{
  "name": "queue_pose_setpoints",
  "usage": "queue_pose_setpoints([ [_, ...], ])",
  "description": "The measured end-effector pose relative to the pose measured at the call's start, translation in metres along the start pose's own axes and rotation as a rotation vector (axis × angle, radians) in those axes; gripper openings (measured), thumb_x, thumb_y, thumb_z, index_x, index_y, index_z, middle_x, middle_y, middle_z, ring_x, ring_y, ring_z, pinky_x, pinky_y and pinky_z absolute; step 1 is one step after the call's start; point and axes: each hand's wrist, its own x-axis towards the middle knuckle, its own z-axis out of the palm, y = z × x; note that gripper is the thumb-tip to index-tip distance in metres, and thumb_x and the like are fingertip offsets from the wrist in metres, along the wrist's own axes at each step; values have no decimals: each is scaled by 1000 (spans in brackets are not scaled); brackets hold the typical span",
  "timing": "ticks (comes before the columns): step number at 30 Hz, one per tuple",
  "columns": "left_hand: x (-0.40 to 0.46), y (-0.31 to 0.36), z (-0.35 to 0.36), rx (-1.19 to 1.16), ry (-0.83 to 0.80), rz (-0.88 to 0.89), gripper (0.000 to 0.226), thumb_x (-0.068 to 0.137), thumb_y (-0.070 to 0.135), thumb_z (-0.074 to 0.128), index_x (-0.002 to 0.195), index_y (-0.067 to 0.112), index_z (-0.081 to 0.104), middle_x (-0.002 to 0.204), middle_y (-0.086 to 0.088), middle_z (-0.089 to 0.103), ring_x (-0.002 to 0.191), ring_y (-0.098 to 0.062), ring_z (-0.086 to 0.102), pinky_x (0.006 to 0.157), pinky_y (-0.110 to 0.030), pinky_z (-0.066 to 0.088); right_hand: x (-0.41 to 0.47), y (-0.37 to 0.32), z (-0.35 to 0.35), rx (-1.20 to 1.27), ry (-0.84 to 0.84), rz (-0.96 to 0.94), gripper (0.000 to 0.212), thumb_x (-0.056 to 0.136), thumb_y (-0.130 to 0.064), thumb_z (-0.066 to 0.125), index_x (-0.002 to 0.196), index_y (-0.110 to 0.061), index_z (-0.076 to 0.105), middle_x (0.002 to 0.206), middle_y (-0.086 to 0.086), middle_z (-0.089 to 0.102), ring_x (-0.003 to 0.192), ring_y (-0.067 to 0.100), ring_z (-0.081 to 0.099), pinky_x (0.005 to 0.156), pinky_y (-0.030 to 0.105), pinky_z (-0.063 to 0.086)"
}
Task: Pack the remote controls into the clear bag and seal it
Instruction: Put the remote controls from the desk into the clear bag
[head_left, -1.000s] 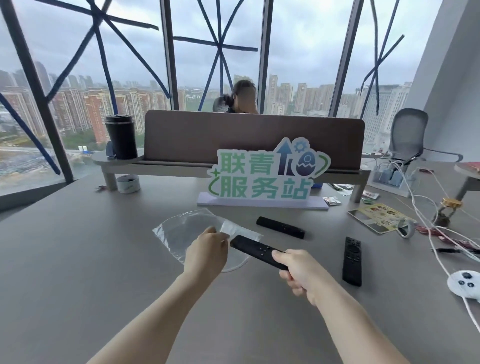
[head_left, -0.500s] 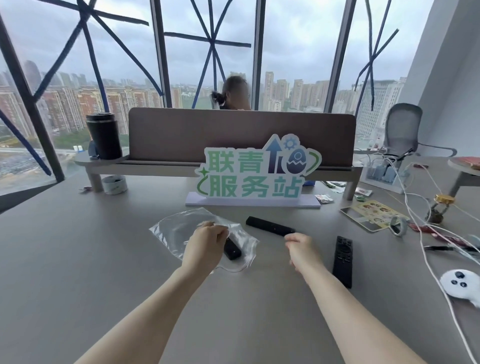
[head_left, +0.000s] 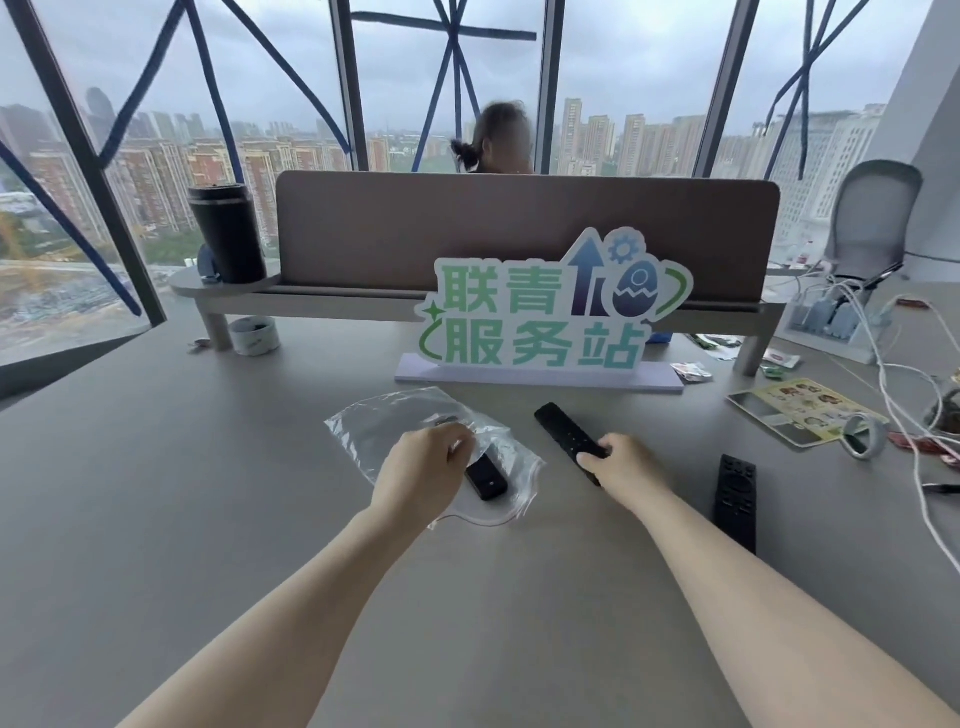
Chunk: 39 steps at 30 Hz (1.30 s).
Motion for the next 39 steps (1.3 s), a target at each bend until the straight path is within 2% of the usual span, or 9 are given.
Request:
queue_pose_setpoints([
  [5, 2, 5, 10, -2, -3, 11, 32, 86, 28, 47, 55, 22, 46, 67, 3, 54, 63, -24, 48, 54, -33, 38, -53, 10, -48, 514, -209, 135, 23, 91, -24, 56, 72, -13, 49, 55, 8, 54, 33, 16, 34, 39, 19, 24],
  [8, 1, 13, 12, -3, 6, 34, 30, 86, 27, 47, 59, 15, 48, 68, -5, 61, 71, -25, 53, 62, -40, 48, -96, 25, -88, 808, -336, 207, 26, 93, -21, 51, 69, -13, 48, 47, 6, 45, 29, 11, 20, 35, 17, 13],
  [15, -19, 31, 10, -19, 20, 77, 33, 87, 26, 49, 56, 14, 50, 60, -9, 59, 66, -29, 51, 59, -40, 47, -140, -13, -54, 827, -564, 141, 27, 97, -30, 50, 75, -15, 53, 56, 4, 51, 35, 9, 24, 34, 19, 19],
  [19, -25, 32, -2, -58, 40, 60, 30, 88, 25, 51, 66, 7, 60, 60, -8, 61, 62, -30, 53, 56, -37, 44, -142, -43, -12, 887, -484, 68, 26, 98, -35, 50, 106, -17, 66, 75, 1, 71, 41, 16, 44, 37, 21, 31],
  [23, -31, 26, -7, -70, 38, 14, 28, 88, 25, 52, 65, 11, 62, 58, -4, 57, 57, -24, 47, 56, -34, 42, -138, -9, -25, 654, -66, 56, 21, 94, -15, 51, 84, -16, 70, 72, 3, 70, 35, 12, 44, 37, 20, 33],
  [25, -33, 24, -5, -53, 23, 16, 29, 89, 25, 52, 65, 11, 61, 57, -2, 57, 56, -22, 47, 54, -34, 40, -132, 22, -41, 478, 129, 122, 21, 91, -18, 52, 78, -22, 67, 72, 1, 71, 53, 17, 58, 53, 28, 46],
  [28, -35, 22, -2, 6, 17, 22, 33, 89, 26, 51, 61, 8, 54, 51, 0, 45, 52, -15, 39, 49, -32, 29, -120, 61, -59, 199, 294, 281, 26, 90, -37, 52, 106, -22, 65, 109, 7, 69, 96, 33, 64, 75, 37, 46],
  [34, -41, 17, -4, 41, 36, 40, 32, 90, 29, 51, 70, 5, 61, 57, -14, 54, 55, -25, 40, 52, -34, 33, -106, 74, -62, -17, 243, 426, 57, 89, -51, 56, 124, -6, 54, 126, 17, 60, 113, 36, 60, 84, 40, 45],
  [39, -47, 5, -5, 26, 25, 34, 40, 91, 34, 52, 64, 5, 55, 49, -5, 41, 53, -23, 33, 51, -32, 28, -98, 75, -60, 184, 135, 361, 29, 81, -33, 63, 94, -7, 61, 85, 13, 67, 69, 28, 59, 60, 31, 42],
])
